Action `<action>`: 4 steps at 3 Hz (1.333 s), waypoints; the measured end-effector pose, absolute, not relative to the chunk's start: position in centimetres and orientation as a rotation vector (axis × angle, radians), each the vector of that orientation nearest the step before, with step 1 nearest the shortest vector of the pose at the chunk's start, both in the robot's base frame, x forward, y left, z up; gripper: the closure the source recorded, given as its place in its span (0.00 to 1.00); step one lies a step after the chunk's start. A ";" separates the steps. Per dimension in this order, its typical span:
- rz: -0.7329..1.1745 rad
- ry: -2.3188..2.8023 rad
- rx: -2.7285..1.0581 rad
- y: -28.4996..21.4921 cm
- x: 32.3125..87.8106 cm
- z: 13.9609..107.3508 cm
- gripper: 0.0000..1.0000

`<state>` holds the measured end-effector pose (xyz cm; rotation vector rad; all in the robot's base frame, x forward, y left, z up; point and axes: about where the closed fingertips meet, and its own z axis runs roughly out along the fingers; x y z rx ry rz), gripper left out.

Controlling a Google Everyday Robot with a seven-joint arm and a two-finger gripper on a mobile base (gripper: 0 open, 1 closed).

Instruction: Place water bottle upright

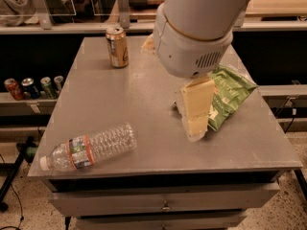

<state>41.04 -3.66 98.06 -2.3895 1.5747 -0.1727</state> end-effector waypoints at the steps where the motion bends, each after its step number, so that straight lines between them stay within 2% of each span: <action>1: -0.204 1.543 -2.495 0.0 41.4 96.6 0.00; 2: -0.198 1.553 -2.567 3.5 42.1 94.0 0.00; 3: -0.101 1.574 -2.579 8.1 41.5 91.5 0.00; 4: -0.107 1.564 -2.566 8.4 41.5 91.9 0.00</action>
Offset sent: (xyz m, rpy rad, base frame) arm 0.0213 0.1033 -0.0870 -0.2294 0.1704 0.0678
